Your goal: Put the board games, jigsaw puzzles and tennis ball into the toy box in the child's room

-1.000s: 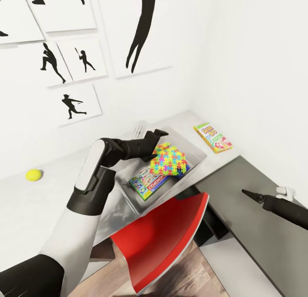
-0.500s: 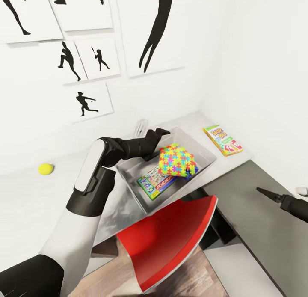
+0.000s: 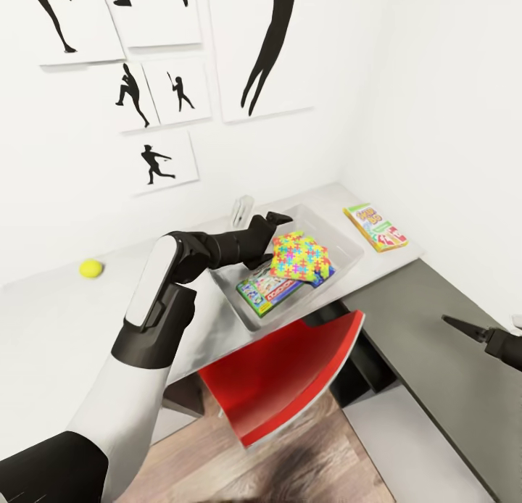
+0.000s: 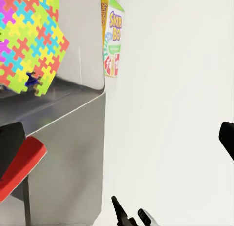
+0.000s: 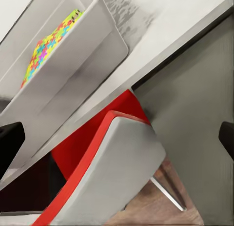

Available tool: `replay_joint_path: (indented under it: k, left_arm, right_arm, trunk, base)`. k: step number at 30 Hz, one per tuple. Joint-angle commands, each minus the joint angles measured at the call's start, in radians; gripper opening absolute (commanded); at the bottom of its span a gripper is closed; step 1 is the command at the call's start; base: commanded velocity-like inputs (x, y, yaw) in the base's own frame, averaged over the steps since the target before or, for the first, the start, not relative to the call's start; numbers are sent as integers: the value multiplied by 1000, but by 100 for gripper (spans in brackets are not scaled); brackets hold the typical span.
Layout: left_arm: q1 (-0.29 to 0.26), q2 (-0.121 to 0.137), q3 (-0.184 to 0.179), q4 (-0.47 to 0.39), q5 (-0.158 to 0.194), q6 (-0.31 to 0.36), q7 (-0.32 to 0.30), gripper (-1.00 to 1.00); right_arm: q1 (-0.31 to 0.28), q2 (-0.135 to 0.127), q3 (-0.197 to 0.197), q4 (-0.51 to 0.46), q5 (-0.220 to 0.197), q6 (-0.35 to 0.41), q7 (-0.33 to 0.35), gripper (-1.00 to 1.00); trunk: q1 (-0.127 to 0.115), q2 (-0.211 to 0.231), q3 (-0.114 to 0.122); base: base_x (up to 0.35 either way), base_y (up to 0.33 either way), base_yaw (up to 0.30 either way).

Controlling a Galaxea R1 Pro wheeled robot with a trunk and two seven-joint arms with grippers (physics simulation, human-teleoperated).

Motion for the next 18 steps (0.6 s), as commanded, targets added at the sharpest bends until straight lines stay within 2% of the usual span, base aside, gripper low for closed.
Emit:
replay_joint_path:
  k: [1,9,14,18]
  left_arm:
    - [-1,0,0,-3,5,3,-1,100]
    - [-1,0,-1,-11,5,3,-39,100]
    - [-1,0,-1,-15,5,3,-62,100]
    - [-1,0,-1,-17,5,3,-85,100]
  right_arm:
    - [-1,-6,-2,0,1,4,5,100]
    - [-5,-45,-3,-1,-7,9,7,100]
    - [-18,-60,-4,-1,-21,12,7,100]
    - [-37,-69,-4,-1,-52,20,6,100]
  trunk:
    - [0,-2,-2]
    - [0,-2,-2]
    - [0,-2,-2]
    - [0,-2,-2]
  base:
    - [-182,0,6]
    - [-100,0,45]
    - [-39,0,170]
    - [-20,0,231]
